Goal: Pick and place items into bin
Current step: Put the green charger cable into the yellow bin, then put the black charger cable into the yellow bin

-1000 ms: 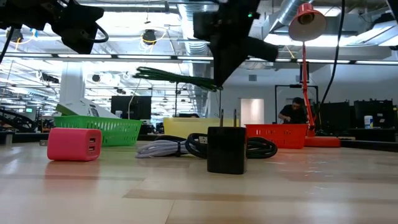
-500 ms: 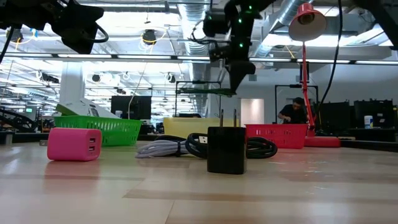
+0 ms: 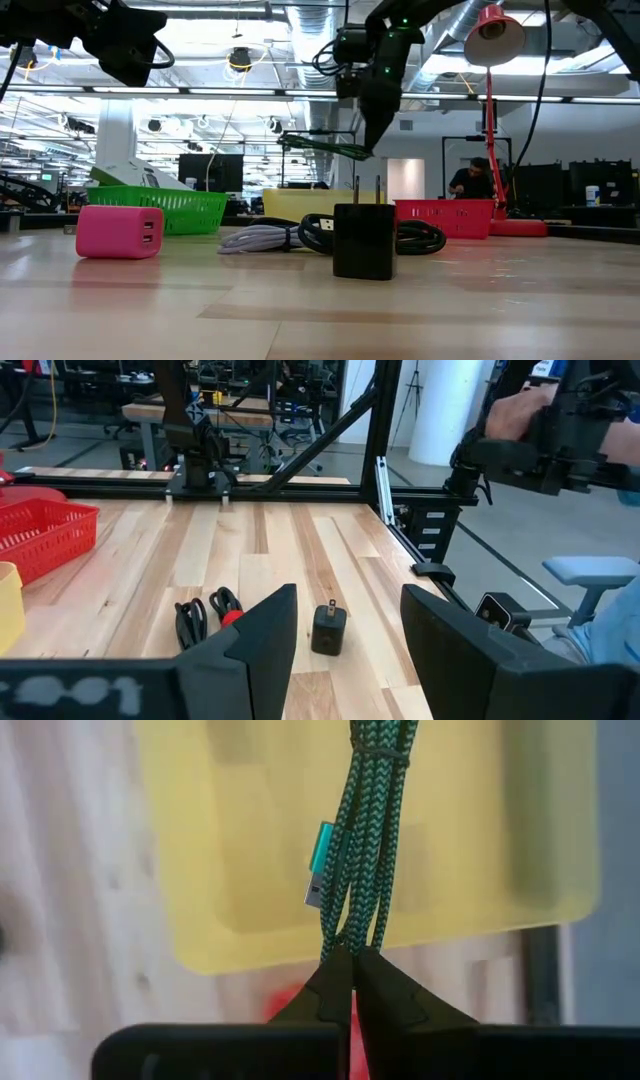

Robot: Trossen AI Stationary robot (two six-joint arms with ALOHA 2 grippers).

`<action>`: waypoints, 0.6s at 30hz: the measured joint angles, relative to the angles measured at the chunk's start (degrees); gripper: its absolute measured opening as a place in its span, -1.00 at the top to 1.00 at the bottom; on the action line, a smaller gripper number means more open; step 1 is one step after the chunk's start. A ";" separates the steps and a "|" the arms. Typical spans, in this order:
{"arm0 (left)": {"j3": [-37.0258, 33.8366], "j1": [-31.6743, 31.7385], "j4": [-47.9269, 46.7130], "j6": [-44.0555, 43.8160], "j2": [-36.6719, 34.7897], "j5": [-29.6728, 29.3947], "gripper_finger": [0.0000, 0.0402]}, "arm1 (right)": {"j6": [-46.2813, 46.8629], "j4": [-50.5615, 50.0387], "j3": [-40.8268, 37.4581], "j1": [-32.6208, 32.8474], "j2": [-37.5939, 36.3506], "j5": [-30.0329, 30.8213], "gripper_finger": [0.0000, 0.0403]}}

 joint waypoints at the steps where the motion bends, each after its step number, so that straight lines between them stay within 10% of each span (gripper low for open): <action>1: 0.00 -0.02 0.00 0.00 0.00 0.00 0.14 | 1.03 0.00 0.00 0.00 0.00 -0.39 1.00; 18: -0.02 0.01 -0.02 -0.37 0.00 0.00 0.14 | 5.97 -0.10 0.00 1.95 -0.02 -0.44 0.48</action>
